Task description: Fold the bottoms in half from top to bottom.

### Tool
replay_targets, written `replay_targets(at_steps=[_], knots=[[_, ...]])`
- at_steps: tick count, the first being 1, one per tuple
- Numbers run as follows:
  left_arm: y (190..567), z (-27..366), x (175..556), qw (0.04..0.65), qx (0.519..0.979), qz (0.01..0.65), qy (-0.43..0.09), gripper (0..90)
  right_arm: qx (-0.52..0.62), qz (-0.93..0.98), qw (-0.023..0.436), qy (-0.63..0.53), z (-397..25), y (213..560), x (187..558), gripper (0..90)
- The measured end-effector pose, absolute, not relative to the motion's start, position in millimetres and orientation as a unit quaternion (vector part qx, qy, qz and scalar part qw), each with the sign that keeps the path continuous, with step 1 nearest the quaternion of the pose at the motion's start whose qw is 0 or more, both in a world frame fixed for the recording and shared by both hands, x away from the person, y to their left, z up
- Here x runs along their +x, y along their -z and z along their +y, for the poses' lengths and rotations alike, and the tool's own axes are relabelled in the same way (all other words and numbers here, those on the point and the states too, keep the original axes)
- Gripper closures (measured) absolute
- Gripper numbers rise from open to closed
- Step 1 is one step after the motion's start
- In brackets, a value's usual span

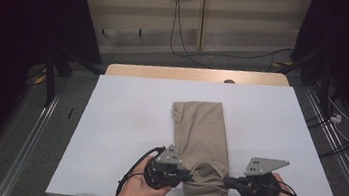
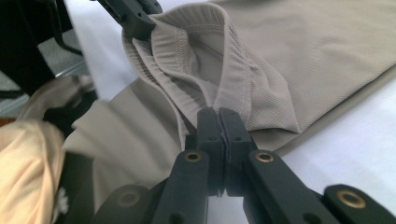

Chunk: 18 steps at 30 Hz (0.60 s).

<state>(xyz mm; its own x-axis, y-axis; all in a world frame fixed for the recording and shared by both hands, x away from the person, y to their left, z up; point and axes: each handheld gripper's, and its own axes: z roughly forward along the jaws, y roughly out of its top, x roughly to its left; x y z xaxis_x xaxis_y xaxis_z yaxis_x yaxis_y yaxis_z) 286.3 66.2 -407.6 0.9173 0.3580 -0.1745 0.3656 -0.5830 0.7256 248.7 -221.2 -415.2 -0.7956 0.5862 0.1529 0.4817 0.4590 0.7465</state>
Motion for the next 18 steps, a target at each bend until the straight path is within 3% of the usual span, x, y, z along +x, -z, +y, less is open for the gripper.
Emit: replay_targets(at_steps=[4,6,7,8,9,13,15,18], knots=[[418.0,62.1,280.6,0.382,0.906,0.183,0.010,80.5,0.311,0.862,0.084,-0.393,-218.0,421.4,238.3,87.9],[417.3,63.6,278.9,0.384,0.902,0.194,0.020,75.8,0.306,0.868,0.070,-0.386,-217.1,426.0,237.3,83.9],[414.6,65.7,280.4,0.392,0.899,0.194,0.027,71.6,0.309,0.863,0.075,-0.393,-217.6,426.0,236.1,79.1],[410.4,67.6,281.9,0.399,0.896,0.194,0.028,67.1,0.311,0.852,0.081,-0.412,-218.1,420.5,236.4,64.0],[406.4,69.1,284.0,0.409,0.891,0.194,0.026,65.6,0.317,0.845,0.089,-0.422,-217.7,416.7,238.2,61.5],[397.1,72.4,299.0,0.434,0.875,0.214,0.025,61.6,0.312,0.839,0.082,-0.439,-213.3,407.7,249.8,60.6],[399.6,70.1,305.8,0.432,0.875,0.218,0.009,61.4,0.304,0.847,0.092,-0.426,-206.2,407.8,260.4,64.8],[411.0,63.7,312.7,0.409,0.885,0.223,-0.014,54.5,0.305,0.854,0.064,-0.417,-199.5,418.6,272.6,70.4]])
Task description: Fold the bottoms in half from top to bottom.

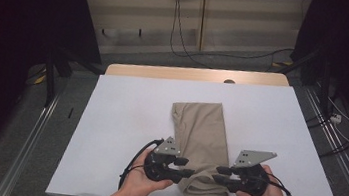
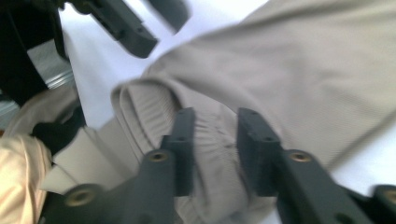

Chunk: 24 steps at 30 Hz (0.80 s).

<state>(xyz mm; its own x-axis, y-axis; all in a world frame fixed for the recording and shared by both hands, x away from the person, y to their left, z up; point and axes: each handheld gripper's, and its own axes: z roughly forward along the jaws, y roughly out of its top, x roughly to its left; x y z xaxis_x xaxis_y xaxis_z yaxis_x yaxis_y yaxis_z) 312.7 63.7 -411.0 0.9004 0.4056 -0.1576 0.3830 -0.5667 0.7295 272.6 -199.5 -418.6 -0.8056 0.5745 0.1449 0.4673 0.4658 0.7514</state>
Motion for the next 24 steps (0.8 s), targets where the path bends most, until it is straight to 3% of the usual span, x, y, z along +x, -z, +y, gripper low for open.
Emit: replay_targets(at_steps=[3,6,9,12,16,21,22,24], knots=[[421.9,59.0,312.6,0.386,0.896,0.220,-0.015,51.9,0.300,0.871,0.026,-0.389,-195.4,437.4,270.4,74.3],[418.9,62.1,318.3,0.400,0.890,0.220,-0.014,49.9,0.298,0.873,0.020,-0.385,-196.0,441.7,263.9,75.7],[416.9,69.6,334.5,0.408,0.881,0.236,-0.039,41.6,0.292,0.876,0.022,-0.384,-198.9,439.0,256.8,75.9],[417.4,77.5,363.2,0.403,0.873,0.267,-0.067,33.8,0.295,0.871,0.012,-0.392,-201.3,436.6,253.8,67.7],[419.4,79.5,399.0,0.398,0.857,0.314,-0.088,26.4,0.315,0.854,0.033,-0.413,-206.9,425.8,265.6,51.8],[425.5,78.4,441.0,0.399,0.838,0.357,-0.106,22.6,0.351,0.830,0.082,-0.426,-222.7,415.0,302.2,41.4],[426.5,77.0,448.9,0.397,0.837,0.362,-0.107,22.5,0.367,0.823,0.104,-0.421,-230.3,413.3,324.7,40.1],[427.1,72.7,458.1,0.392,0.838,0.362,-0.111,22.4,0.372,0.821,0.113,-0.418,-232.4,413.0,332.7,40.3]])
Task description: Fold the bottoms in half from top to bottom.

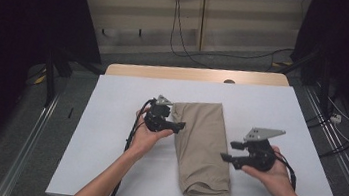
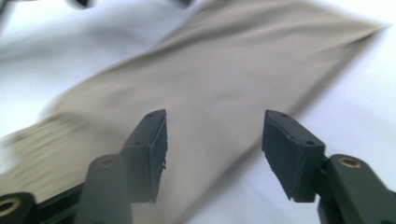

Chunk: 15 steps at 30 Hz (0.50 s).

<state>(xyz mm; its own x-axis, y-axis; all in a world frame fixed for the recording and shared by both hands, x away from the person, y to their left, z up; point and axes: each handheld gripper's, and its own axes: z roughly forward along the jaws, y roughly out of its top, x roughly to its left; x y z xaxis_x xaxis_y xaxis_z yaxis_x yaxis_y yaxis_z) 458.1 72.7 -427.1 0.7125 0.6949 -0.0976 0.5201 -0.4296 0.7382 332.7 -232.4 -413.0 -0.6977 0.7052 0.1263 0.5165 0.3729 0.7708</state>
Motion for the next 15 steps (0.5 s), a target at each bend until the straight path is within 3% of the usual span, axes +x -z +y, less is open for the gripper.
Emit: replay_targets(at_steps=[8,15], knots=[[429.9,62.5,504.1,0.409,0.821,0.378,-0.127,22.9,0.417,0.797,0.156,-0.409,-233.7,417.4,420.7,42.0],[437.0,62.1,533.8,0.401,0.816,0.401,-0.112,24.7,0.450,0.777,0.155,-0.412,-234.2,421.8,492.0,44.4]])
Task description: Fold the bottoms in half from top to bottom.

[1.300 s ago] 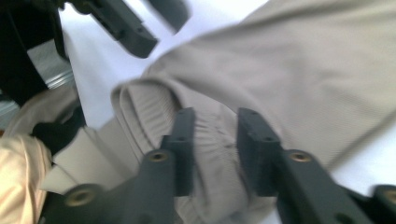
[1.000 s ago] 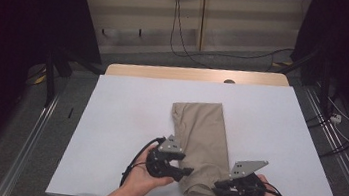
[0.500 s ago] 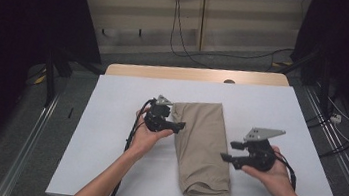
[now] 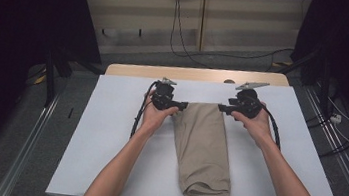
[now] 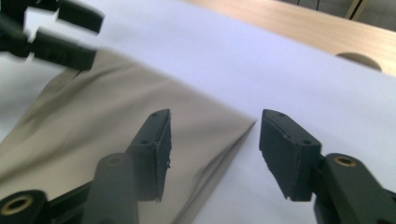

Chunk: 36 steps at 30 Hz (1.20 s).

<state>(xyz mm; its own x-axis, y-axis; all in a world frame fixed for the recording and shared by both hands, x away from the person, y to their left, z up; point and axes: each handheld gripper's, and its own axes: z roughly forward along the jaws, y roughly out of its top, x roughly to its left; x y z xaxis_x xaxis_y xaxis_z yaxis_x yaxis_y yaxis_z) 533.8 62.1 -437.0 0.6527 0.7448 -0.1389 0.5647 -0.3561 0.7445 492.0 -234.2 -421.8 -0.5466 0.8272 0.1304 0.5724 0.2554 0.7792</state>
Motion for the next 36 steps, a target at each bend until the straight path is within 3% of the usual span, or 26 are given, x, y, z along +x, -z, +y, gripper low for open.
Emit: replay_targets(at_steps=[6,11,13,17,19,22,26,29,31,34,36], knots=[[455.7,62.3,544.9,0.360,0.830,0.411,-0.117,32.5,0.458,0.788,0.146,-0.385,-229.5,436.4,534.2,46.7],[457.2,72.9,549.3,0.371,0.821,0.418,-0.113,51.4,0.461,0.790,0.145,-0.377,-220.8,450.7,545.2,43.3],[456.5,72.0,550.1,0.373,0.821,0.419,-0.105,50.3,0.467,0.794,0.146,-0.361,-219.2,455.6,548.3,43.6],[456.7,71.1,548.7,0.377,0.825,0.410,-0.096,38.9,0.463,0.800,0.136,-0.356,-217.3,460.1,548.0,45.5],[455.3,74.2,550.1,0.389,0.814,0.424,-0.081,36.5,0.458,0.805,0.125,-0.357,-216.8,459.1,546.7,52.0],[453.2,81.0,551.7,0.385,0.815,0.426,-0.078,45.5,0.441,0.817,0.100,-0.357,-214.2,457.4,543.0,60.2],[457.1,83.1,550.6,0.392,0.812,0.427,-0.069,45.2,0.444,0.818,0.086,-0.355,-215.0,456.2,542.9,67.4],[456.8,74.6,546.6,0.373,0.824,0.416,-0.095,41.3,0.444,0.820,0.061,-0.355,-216.3,455.1,542.1,83.6],[456.6,70.8,544.0,0.376,0.834,0.394,-0.084,52.6,0.443,0.822,0.061,-0.352,-215.5,454.2,540.0,85.3],[456.4,68.9,541.5,0.376,0.837,0.390,-0.079,59.7,0.446,0.819,0.058,-0.357,-216.4,454.1,539.0,86.2],[457.6,68.5,539.2,0.391,0.833,0.389,-0.044,77.0,0.453,0.811,0.055,-0.366,-218.9,455.1,537.8,86.6]])
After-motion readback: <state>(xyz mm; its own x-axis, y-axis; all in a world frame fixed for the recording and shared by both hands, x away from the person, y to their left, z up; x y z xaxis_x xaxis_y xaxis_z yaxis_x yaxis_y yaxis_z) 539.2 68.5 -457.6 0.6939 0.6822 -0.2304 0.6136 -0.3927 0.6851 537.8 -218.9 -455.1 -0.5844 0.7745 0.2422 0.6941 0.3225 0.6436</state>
